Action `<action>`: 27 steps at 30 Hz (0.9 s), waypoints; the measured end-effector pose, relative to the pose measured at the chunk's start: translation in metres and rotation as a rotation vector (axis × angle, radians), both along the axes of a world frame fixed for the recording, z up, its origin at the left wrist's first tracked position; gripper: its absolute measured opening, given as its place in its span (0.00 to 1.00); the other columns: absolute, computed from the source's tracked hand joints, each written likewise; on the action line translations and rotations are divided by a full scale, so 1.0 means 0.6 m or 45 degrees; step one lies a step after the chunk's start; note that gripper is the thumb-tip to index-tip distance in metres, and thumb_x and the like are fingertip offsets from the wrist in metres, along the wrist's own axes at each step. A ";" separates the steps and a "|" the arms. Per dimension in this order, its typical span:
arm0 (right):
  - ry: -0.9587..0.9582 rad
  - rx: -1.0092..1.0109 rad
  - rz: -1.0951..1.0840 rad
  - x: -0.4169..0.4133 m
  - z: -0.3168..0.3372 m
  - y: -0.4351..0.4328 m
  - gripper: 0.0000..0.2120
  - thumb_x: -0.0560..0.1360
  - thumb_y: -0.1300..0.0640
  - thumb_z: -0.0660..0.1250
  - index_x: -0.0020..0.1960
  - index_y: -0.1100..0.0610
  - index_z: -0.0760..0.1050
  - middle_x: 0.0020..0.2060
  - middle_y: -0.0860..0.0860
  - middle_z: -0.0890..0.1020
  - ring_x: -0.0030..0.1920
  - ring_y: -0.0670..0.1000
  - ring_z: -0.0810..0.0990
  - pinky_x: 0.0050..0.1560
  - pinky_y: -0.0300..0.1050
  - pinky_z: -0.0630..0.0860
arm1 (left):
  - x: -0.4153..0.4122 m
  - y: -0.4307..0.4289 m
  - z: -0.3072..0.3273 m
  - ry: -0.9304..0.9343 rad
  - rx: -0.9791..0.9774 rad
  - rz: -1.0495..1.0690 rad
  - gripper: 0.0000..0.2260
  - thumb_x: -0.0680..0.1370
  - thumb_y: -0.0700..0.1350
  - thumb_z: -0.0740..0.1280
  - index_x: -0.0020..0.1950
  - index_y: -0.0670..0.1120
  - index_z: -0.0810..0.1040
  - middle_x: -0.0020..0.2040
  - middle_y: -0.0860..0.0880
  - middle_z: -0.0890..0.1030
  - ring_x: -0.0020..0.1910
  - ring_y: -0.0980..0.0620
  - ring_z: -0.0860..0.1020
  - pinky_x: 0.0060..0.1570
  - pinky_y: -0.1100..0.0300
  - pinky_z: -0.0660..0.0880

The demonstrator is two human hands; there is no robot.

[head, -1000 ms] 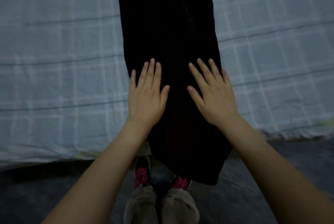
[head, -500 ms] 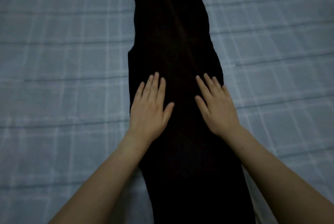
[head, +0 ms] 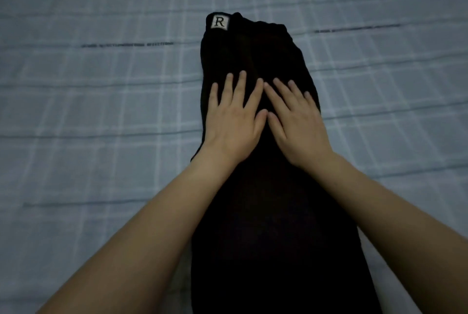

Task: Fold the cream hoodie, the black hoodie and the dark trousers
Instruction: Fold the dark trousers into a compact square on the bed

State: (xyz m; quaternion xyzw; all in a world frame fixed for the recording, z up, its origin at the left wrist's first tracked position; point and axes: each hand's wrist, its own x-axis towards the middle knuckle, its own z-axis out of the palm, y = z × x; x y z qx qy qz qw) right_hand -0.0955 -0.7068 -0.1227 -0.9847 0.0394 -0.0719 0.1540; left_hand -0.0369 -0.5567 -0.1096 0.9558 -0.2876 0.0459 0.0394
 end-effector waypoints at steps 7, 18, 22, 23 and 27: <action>0.115 0.082 -0.028 0.050 -0.050 -0.056 0.28 0.81 0.40 0.47 0.80 0.42 0.52 0.79 0.46 0.58 0.80 0.50 0.53 0.78 0.52 0.51 | 0.035 0.001 -0.063 0.130 -0.035 0.050 0.27 0.81 0.60 0.46 0.80 0.54 0.55 0.79 0.41 0.56 0.78 0.41 0.53 0.76 0.42 0.50; 0.243 1.106 -0.051 0.223 0.041 -0.137 0.30 0.75 0.54 0.73 0.75 0.43 0.67 0.64 0.43 0.75 0.58 0.36 0.75 0.51 0.20 0.70 | 0.204 -0.004 0.001 0.687 -1.169 0.350 0.32 0.76 0.56 0.70 0.76 0.64 0.58 0.74 0.53 0.65 0.68 0.57 0.68 0.68 0.58 0.66; 0.023 1.010 -0.100 0.236 0.046 -0.146 0.30 0.69 0.60 0.78 0.68 0.44 0.75 0.56 0.40 0.77 0.58 0.46 0.79 0.62 0.44 0.77 | 0.218 0.006 -0.002 0.575 -1.189 0.338 0.30 0.77 0.47 0.70 0.76 0.57 0.63 0.72 0.56 0.70 0.68 0.63 0.69 0.68 0.64 0.67; -0.074 0.997 -0.100 0.237 0.054 -0.145 0.30 0.69 0.60 0.78 0.67 0.43 0.76 0.57 0.39 0.77 0.59 0.48 0.79 0.63 0.49 0.77 | 0.218 0.010 0.002 0.537 -1.225 0.337 0.28 0.78 0.45 0.69 0.77 0.55 0.64 0.72 0.56 0.70 0.68 0.64 0.69 0.68 0.67 0.66; -0.411 0.944 0.063 0.252 0.081 -0.129 0.29 0.69 0.61 0.76 0.66 0.44 0.76 0.60 0.36 0.77 0.60 0.39 0.76 0.59 0.38 0.74 | 0.213 0.023 0.018 0.335 -1.416 0.430 0.23 0.81 0.40 0.65 0.75 0.49 0.67 0.72 0.55 0.71 0.68 0.67 0.68 0.65 0.75 0.64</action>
